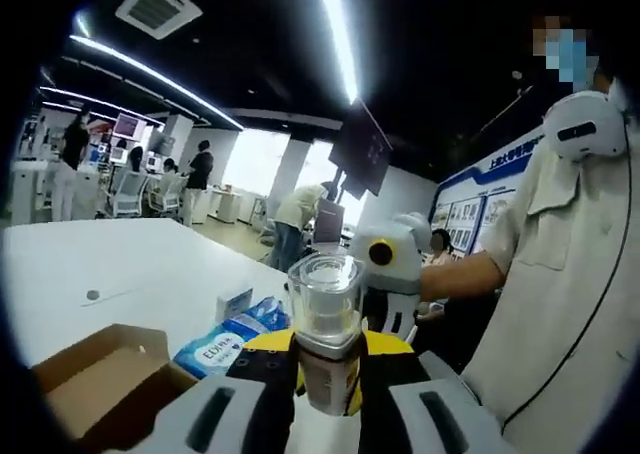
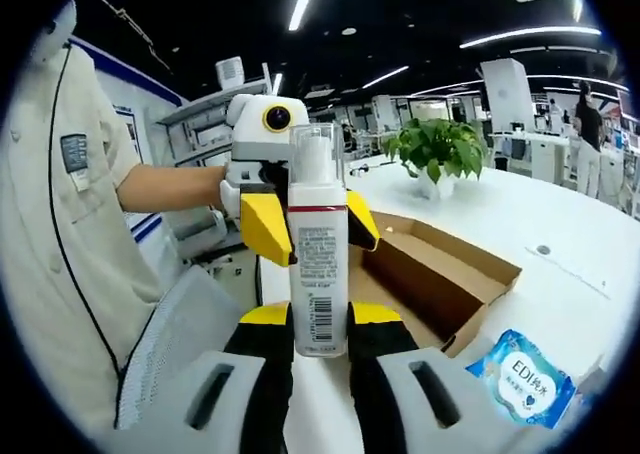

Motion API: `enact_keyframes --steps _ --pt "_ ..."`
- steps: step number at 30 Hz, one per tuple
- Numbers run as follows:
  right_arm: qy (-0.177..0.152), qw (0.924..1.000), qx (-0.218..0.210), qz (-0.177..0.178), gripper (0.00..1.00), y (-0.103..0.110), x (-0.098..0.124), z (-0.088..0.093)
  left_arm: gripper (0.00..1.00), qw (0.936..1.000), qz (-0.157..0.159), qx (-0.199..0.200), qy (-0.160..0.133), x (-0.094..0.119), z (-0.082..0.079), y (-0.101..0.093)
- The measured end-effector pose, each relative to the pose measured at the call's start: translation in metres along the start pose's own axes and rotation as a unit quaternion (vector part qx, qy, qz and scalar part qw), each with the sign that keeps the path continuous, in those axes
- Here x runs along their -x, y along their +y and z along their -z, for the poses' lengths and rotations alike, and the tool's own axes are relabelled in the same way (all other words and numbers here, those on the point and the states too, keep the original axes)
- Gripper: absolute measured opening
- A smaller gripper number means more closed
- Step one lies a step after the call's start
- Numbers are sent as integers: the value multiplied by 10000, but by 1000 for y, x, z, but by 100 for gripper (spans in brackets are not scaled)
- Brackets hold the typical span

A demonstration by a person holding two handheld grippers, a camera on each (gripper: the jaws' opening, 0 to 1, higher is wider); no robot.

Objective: Operate the shoe box by opening the lid, removing the specified soft item, and placing it in the target area until the item is outside and the box remains undamaged.

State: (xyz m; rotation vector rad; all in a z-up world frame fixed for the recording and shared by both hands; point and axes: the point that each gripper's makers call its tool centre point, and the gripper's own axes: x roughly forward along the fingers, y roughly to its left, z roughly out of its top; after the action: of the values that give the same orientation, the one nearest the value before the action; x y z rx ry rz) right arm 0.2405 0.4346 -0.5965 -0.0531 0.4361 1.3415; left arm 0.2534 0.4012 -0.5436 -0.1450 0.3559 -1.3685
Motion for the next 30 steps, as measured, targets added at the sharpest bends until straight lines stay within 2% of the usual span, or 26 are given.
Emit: enact_keyframes --steps 2,7,14,30 --pt "100 9999 -16 -12 17 1 -2 5 23 9997 -35 90 218 -3 5 0" --pt "168 9998 36 113 18 -1 -2 9 22 9990 -125 27 436 -6 8 2" --pt "281 9983 316 411 19 -11 0 10 21 9979 -280 -158 568 -7 10 8" --pt "307 9971 428 544 23 -16 3 6 19 9976 -351 -199 555 -2 7 11"
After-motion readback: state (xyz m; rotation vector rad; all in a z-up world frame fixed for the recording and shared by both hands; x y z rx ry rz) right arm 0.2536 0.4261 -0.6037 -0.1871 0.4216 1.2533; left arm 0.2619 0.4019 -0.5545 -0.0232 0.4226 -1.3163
